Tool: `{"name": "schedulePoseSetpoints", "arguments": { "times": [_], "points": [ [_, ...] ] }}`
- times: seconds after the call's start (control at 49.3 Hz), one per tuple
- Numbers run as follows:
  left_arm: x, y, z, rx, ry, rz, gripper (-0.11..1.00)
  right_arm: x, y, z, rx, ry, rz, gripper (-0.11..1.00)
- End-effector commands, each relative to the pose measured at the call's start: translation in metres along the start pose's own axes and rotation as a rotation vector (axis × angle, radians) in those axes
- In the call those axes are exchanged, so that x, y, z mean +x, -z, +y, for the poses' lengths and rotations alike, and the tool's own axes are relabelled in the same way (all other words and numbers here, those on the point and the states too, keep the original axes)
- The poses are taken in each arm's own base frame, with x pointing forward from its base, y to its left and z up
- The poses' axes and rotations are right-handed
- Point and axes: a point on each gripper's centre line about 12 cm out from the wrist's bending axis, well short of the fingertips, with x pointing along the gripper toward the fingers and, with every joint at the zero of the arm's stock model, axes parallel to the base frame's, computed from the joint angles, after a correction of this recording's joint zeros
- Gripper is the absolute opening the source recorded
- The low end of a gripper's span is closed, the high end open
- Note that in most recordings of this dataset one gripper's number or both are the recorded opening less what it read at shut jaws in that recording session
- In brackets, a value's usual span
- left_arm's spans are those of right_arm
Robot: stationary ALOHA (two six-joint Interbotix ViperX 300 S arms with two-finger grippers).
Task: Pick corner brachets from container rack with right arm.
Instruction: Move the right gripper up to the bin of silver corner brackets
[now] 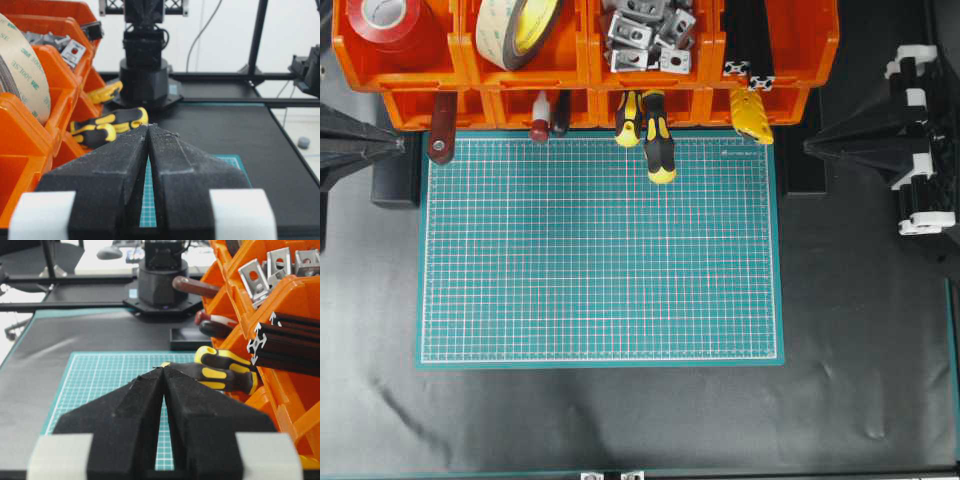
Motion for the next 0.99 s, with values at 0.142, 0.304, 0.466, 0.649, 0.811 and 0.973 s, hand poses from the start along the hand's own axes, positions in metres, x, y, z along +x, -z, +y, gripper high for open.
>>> {"name": "schedulePoseSetpoints", "arguments": {
  "times": [0.142,0.304,0.466,0.649,0.811,0.973],
  "points": [
    [0.007,-0.024,0.001,0.011,-0.001,0.078,0.00,0.002,-0.020,-0.003,0.065,0.016,0.033,-0.02],
    [0.006,-0.037,0.001,0.011,-0.006,0.179,0.00,0.000,-0.053,-0.007,0.103,0.040,0.175,-0.02],
    [0.003,-0.043,0.002,0.011,-0.012,0.247,0.00,0.003,-0.101,-0.013,0.125,0.073,0.299,-0.02],
    [0.000,-0.047,0.002,0.010,-0.014,0.288,0.00,0.016,-0.153,-0.025,0.132,0.128,0.513,-0.02],
    [-0.001,-0.047,0.002,0.009,-0.016,0.314,0.00,0.044,-0.176,-0.036,0.146,0.162,0.793,-0.02],
    [-0.001,-0.047,0.002,0.007,-0.016,0.314,0.00,0.074,-0.194,-0.050,0.121,0.180,0.972,-0.02]
  ]
}}
